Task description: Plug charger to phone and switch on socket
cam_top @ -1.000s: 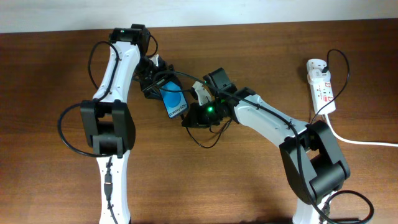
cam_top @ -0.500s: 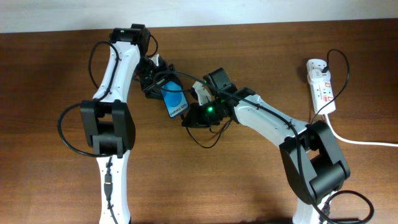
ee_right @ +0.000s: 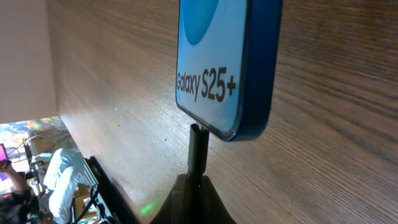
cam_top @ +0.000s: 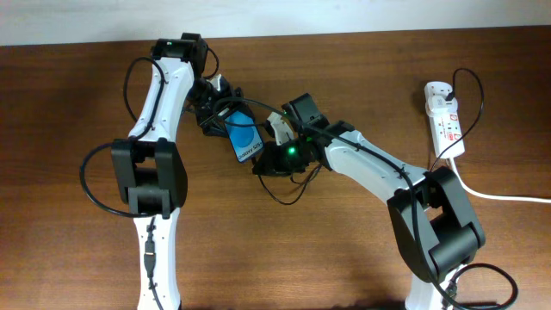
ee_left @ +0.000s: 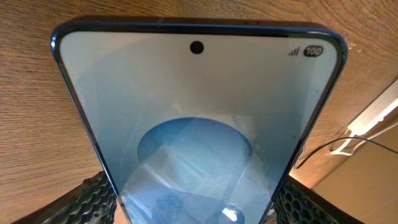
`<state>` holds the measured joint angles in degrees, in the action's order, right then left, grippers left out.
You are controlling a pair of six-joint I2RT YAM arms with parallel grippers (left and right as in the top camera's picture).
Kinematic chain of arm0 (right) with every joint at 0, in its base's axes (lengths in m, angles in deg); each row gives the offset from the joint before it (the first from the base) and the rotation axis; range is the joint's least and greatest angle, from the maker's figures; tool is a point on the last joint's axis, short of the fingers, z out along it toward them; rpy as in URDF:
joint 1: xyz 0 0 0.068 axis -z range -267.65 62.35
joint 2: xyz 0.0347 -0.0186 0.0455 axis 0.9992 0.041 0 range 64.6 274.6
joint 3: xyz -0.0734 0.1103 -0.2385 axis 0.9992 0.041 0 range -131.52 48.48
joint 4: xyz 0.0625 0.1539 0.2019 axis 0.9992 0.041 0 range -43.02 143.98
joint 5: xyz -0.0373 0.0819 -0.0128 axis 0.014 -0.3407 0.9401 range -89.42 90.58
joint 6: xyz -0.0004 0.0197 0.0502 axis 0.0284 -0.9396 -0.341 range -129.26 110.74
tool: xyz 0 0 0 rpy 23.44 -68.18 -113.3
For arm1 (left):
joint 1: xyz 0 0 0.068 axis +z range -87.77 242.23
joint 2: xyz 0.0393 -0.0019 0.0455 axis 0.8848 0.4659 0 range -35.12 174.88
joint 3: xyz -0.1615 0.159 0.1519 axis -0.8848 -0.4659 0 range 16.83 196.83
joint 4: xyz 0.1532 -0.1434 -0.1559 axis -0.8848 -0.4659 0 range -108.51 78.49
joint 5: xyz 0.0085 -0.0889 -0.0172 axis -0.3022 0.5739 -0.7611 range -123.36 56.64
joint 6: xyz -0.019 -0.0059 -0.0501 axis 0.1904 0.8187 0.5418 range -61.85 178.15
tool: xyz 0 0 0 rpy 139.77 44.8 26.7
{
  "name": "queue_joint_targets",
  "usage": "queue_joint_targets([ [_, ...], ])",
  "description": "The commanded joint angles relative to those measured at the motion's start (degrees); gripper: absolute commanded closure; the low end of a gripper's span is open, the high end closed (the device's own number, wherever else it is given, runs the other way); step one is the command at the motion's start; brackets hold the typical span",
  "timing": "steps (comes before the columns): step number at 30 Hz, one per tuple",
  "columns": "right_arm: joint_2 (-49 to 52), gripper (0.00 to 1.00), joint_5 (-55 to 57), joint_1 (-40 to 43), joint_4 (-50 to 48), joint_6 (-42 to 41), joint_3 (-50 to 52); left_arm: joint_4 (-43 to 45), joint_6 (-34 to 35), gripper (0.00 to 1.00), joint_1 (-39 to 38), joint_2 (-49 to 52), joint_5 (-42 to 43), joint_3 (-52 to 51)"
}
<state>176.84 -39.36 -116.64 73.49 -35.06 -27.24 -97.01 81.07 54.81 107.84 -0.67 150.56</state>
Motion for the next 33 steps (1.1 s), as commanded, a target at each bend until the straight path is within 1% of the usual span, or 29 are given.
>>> queue_joint_targets([
  [1,0.74,0.96,2.25,2.1,-0.79,-0.24,0.2,-1.14,-0.7,1.0,-0.42,-0.46,3.78,1.05],
  [10,0.74,0.96,2.05,2.75,-3.06,-0.66,0.2,-1.49,-0.76,1.0,-0.42,-0.46,3.8,1.07],
  [11,0.74,0.96,2.03,2.75,-3.91,-0.68,0.2,-1.97,-2.91,1.0,-0.42,-0.46,4.26,1.05],
  [12,0.74,0.96,2.03,2.75,-4.11,-0.68,0.2,-2.23,-3.32,1.0,-0.42,-0.46,4.24,1.05],
  [27,0.74,0.96,2.19,2.75,-8.39,-1.31,0.2,-3.58,-3.34,1.0,-0.42,-0.46,4.24,1.05],
  [29,0.74,0.96,2.34,2.75,-8.98,-1.36,0.2,-3.93,-4.79,1.0,-0.46,-0.46,4.74,1.05],
  [33,0.74,0.96,3.15,2.75,-9.4,-1.73,0.2,-4.04,-4.81,1.0,-0.48,-0.46,5.11,1.07],
])
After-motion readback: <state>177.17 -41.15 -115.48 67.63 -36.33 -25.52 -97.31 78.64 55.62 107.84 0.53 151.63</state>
